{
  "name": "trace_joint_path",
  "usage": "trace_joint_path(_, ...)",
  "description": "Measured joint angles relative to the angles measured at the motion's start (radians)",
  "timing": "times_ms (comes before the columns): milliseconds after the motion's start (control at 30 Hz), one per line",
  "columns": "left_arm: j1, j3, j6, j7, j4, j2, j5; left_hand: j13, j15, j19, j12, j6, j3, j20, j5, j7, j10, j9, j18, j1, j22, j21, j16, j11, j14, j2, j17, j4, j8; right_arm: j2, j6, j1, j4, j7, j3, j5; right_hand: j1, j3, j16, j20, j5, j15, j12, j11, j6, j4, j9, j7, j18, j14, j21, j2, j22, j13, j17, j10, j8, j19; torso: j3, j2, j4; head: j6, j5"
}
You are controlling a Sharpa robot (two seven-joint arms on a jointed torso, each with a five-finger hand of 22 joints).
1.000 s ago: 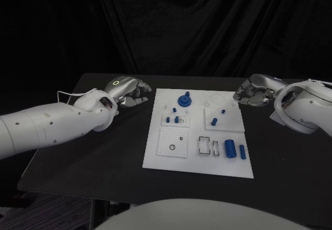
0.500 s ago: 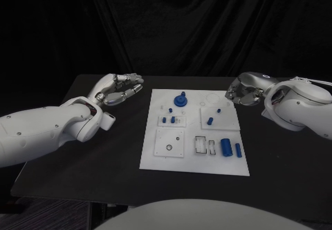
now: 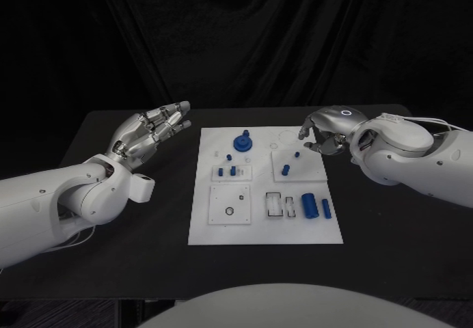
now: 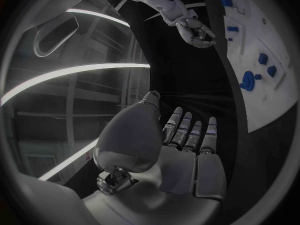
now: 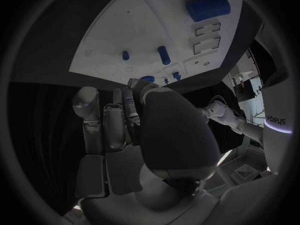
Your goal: Assemble the parts on the task board
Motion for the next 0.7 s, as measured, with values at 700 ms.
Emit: trace_joint_path(700, -0.008, 0.000, 0.081, 0.010, 0.010, 0.002, 0.058, 0.001, 0.034, 0.045, 0.036, 0.000, -0.025, 0.025, 0.018, 0.000, 0.009, -0.006, 0.000, 0.050, 0.013, 0.000, 0.043, 0.036, 0.034, 0.025, 0.006, -0.009, 0.000, 0.039, 0.014, -0.039, -0.045, -0.011, 0.000, -0.079, -0.016, 0.021, 0.000, 0.009, -0.008, 0.007, -0.067, 0.006, 0.008, -0.016, -0.012, -0.005, 0.000, -0.007, -0.009, -0.021, 0.000, -0.127, -0.006, 0.077, -0.031, 0.009, -0.0304, 0.022, 0.0168, 0.000, -0.028)
